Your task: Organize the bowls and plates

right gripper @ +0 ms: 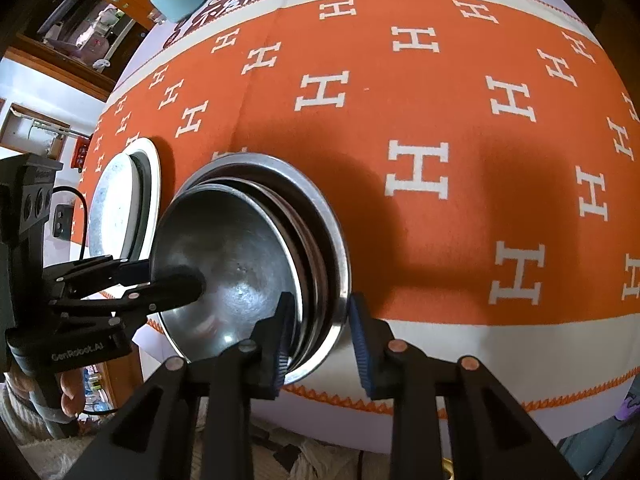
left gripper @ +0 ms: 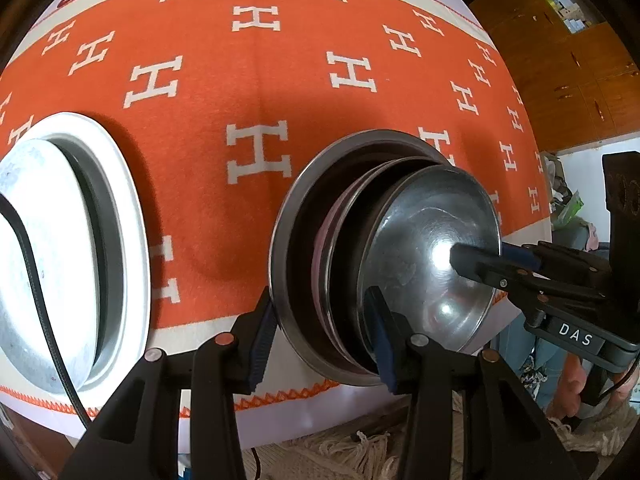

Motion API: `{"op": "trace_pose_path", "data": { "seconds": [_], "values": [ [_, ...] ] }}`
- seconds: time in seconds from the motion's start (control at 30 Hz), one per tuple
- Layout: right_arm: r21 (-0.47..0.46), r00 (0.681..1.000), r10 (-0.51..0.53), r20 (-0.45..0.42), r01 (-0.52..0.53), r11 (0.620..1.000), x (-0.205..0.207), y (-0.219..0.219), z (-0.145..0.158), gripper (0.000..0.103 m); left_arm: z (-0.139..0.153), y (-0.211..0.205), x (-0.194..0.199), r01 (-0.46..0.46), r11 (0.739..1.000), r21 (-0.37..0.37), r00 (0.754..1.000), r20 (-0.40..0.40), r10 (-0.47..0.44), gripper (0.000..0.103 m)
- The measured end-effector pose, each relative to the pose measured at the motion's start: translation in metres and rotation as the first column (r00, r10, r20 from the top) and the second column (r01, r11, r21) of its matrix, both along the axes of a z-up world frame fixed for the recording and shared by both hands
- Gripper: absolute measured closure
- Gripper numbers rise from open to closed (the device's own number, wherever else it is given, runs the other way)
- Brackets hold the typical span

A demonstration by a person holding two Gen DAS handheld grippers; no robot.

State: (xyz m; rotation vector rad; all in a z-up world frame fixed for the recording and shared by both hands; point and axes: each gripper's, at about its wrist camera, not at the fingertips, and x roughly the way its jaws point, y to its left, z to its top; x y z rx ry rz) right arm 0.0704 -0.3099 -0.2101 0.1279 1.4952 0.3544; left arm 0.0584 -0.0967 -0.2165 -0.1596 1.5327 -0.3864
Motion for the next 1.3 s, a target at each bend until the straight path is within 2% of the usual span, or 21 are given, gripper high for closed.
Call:
{"op": "trace_pose_path", "data": {
  "seconds": [0.47,0.8,1.07,1.3],
  "values": [
    [0.009,1.0,-0.002,-0.024,0.002,1.0,0.0,0.01,0.002,0.078,0.002,0.016,-0.006,-0.039,0.999,-0.001,0.999,-0.007,0.039,0.061],
    [-0.005,0.999,0.031,-0.012,-0.031,1.0,0.01,0.029,0.019,0.079,0.013,0.034,-0.008,-0.091,0.996,-0.01,0.996,0.004,0.091,0.061],
    [0.001,0.996,0.089,0.007,-0.089,0.996,0.018,0.066,0.039,0.079,0.038,0.076,-0.012,-0.168,0.986,-0.014,0.985,0.039,0.168,0.061],
    [0.023,0.986,0.164,0.019,-0.165,0.986,0.026,0.121,0.05,0.079,0.052,0.131,-0.016,-0.258,0.966,-0.005,0.964,0.057,0.258,0.061]
  ]
}}
